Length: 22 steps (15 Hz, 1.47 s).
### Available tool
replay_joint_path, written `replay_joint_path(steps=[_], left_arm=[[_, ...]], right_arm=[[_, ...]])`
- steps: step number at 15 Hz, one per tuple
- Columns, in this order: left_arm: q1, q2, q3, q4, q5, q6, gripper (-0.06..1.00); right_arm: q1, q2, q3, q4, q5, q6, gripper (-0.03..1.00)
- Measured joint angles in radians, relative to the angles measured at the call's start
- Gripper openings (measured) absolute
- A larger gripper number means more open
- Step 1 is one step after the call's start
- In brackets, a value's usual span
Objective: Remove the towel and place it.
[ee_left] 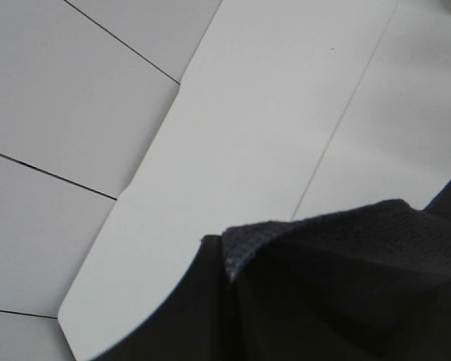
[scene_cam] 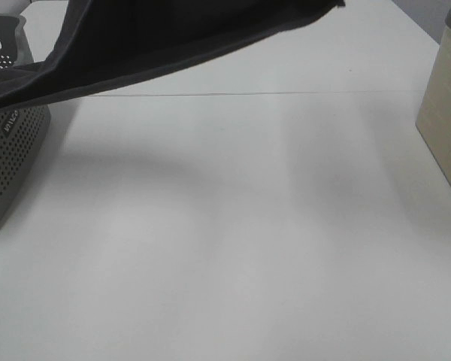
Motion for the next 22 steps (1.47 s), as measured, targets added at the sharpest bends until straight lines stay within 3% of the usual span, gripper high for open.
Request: replay_joint_path(steps=[2, 6, 8, 10, 14, 17, 21, 22], left_arm=[[0.000, 0.024, 0.000, 0.054, -0.074, -0.005, 0.00], [0.059, 0.068, 0.000, 0.136, -0.383, -0.143, 0.00], [0.140, 0.079, 0.000, 0.136, -0.538, -0.251, 0.00], [0.191, 0.095, 0.000, 0.138, -0.655, -0.298, 0.00], [0.264, 0.139, 0.000, 0.139, -0.898, -0.309, 0.00], [0.303, 0.173, 0.000, 0.139, -1.042, -0.311, 0.00], [0.378, 0.272, 0.000, 0.141, -1.302, -0.313, 0.00], [0.404, 0.319, 0.000, 0.121, -1.368, -0.313, 0.00]], right_arm=[[0.000, 0.016, -0.091, -0.073, 0.017, 0.028, 0.01], [0.000, 0.057, -0.281, -0.281, -0.053, 0.100, 0.01], [0.000, 0.057, -0.320, -0.344, -0.144, 0.115, 0.01], [0.000, 0.057, -0.325, -0.407, -0.270, 0.135, 0.01], [0.000, 0.062, -0.325, -0.530, -0.518, 0.180, 0.01], [-0.007, 0.095, -0.326, -0.587, -0.607, 0.237, 0.01], [-0.113, 0.159, -0.326, -0.601, -0.772, 0.367, 0.01], [-0.148, 0.181, -0.326, -0.601, -0.862, 0.426, 0.01]])
